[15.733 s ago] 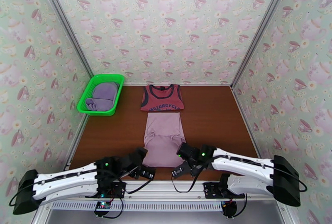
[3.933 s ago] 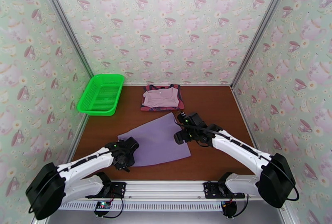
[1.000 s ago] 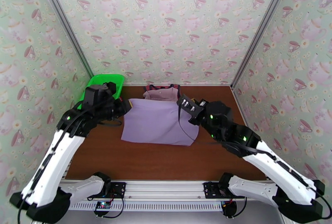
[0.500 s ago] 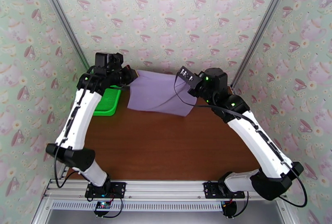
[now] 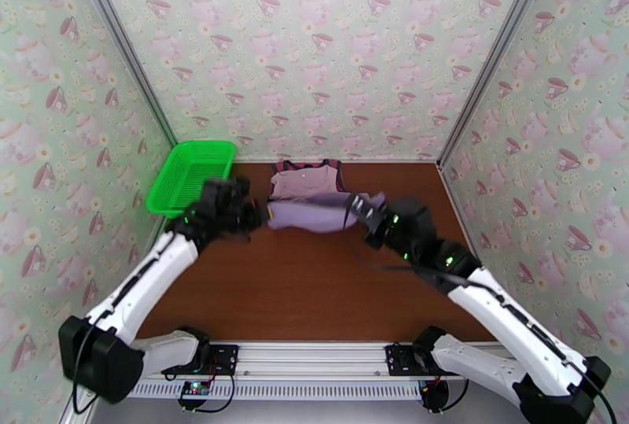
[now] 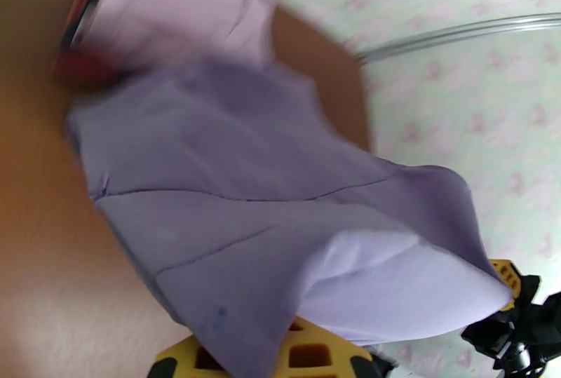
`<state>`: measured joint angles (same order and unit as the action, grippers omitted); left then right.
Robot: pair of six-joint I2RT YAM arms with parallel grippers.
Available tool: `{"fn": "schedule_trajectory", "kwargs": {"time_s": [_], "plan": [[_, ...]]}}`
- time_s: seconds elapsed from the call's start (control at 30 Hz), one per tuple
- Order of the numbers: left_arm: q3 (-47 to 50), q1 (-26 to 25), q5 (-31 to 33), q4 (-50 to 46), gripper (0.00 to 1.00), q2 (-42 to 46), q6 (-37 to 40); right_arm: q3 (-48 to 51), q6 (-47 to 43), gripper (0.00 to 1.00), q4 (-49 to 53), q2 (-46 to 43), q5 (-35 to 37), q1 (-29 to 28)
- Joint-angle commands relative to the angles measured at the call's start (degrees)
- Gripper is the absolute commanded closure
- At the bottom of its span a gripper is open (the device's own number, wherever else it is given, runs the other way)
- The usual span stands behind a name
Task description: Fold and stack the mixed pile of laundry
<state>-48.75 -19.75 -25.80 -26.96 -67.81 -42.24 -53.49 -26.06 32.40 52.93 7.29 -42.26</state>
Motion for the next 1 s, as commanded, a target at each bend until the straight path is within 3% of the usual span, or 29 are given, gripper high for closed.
{"fn": "schedule_trajectory", "kwargs": {"time_s": [0.0, 0.1, 0.23, 0.5, 0.7, 0.87, 0.97], "plan": [[14.32, -2.79, 0.01, 13.42, 1.0, 3.29, -7.92, 5.54, 13.5, 1.0, 0.42, -5.21, -2.95, -5.88], [20.21, -6.7, 1.8, 15.3, 1.0, 6.76, -10.93, 7.32, 19.34, 1.0, 4.03, -6.6, -2.66, -10.55], [21.42, -10.03, 4.72, 10.82, 1.0, 13.16, -12.57, 6.52, 23.1, 1.0, 8.7, -6.04, -2.67, -14.18], [24.61, -10.49, 6.76, 0.46, 1.0, 28.3, -16.57, 5.66, 29.24, 1.0, 8.03, -2.2, -3.76, -18.5], [25.15, -10.15, 9.17, -4.25, 1.0, 33.42, -18.44, 6.5, 33.71, 1.0, 7.59, 1.53, -0.96, -22.29], [25.62, -10.05, 10.08, -4.93, 0.86, 33.8, -20.36, 7.74, 36.3, 1.0, 7.25, 1.22, 0.96, -24.57], [26.18, -10.07, 10.98, -4.94, 0.69, 33.95, -21.92, 8.3, 37.86, 1.0, 7.07, 1.22, 2.06, -25.52]]}}
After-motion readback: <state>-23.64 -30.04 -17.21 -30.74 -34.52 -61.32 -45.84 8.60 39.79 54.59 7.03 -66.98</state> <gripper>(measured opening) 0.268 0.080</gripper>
